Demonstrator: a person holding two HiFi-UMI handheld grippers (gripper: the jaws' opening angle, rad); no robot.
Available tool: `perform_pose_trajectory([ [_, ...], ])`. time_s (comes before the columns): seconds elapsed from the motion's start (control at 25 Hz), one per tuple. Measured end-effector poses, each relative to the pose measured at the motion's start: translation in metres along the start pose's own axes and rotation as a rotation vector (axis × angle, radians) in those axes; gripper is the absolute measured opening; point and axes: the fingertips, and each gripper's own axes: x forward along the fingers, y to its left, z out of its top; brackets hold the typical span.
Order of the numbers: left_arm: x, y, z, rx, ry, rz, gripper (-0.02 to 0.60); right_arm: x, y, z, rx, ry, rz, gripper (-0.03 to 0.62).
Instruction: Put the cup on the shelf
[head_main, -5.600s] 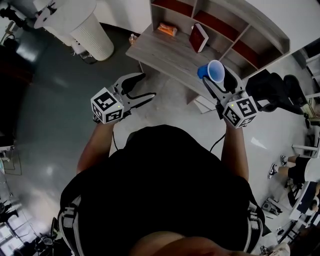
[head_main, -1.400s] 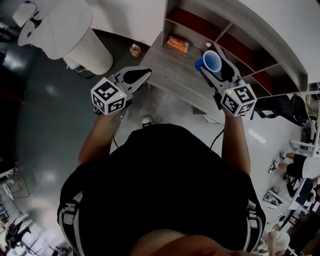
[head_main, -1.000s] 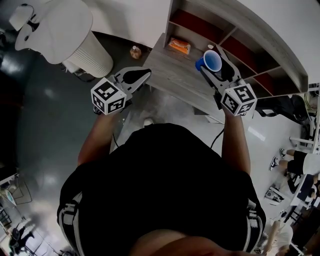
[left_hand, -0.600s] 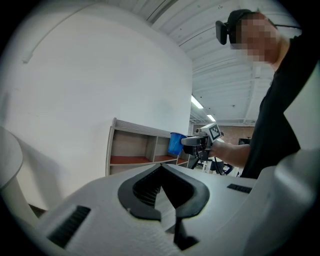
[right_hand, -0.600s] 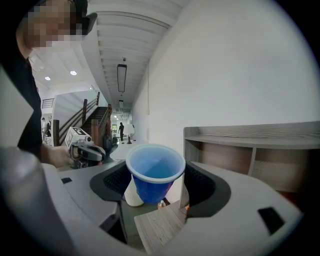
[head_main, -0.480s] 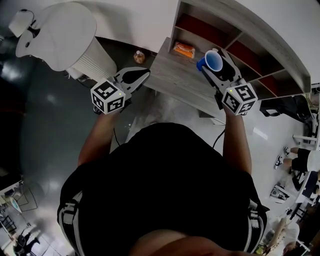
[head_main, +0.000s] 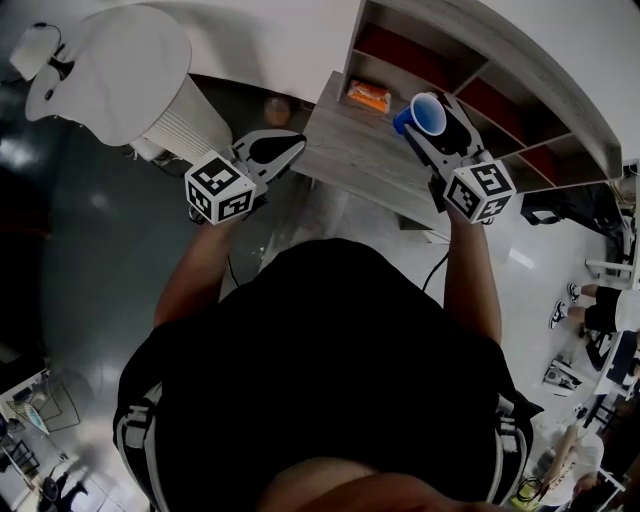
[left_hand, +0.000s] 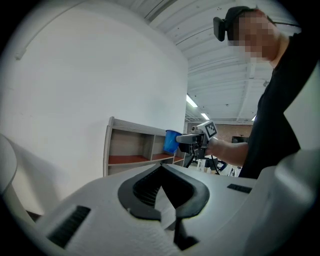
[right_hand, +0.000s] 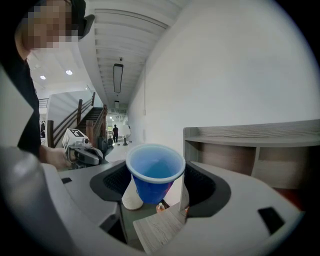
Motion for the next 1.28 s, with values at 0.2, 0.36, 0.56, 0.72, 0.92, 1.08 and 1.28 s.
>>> perform_pose_trajectory([
  [0.2, -0.001, -0.001, -0.002, 0.005, 0.005, -0.012, 0.017, 0.001, 0.003, -0.006, 0.010, 0.009, -0.001, 0.331],
  [0.36, -0.002, -0.002, 0.000, -0.002, -0.003, -0.012, 0.017, 0.002, 0.002, -0.006, 0.022, -0.003, -0.005, 0.331],
  [0.56, -0.004, -0.003, 0.003, 0.010, -0.004, -0.014, 0.017, 0.005, 0.003, -0.006, 0.032, -0.012, -0.007, 0.331],
  [0.72, -0.004, 0.001, 0.004, 0.004, -0.001, -0.003, 0.017, 0.006, 0.001, -0.006, 0.036, -0.011, -0.011, 0.331],
  [0.92, 0.002, 0.002, -0.001, -0.005, 0.015, -0.007, 0.017, 0.007, -0.004, -0.009, 0.043, -0.009, -0.014, 0.331],
  [1.08, 0.009, 0.004, 0.000, -0.007, 0.021, -0.009, 0.017, 0.009, -0.012, -0.010, 0.049, -0.009, -0.010, 0.331],
  [1.28, 0.021, 0.010, 0.001, 0.005, 0.034, -0.002, 0.017, 0.015, -0.028, -0.014, 0.057, -0.008, -0.007, 0.331],
])
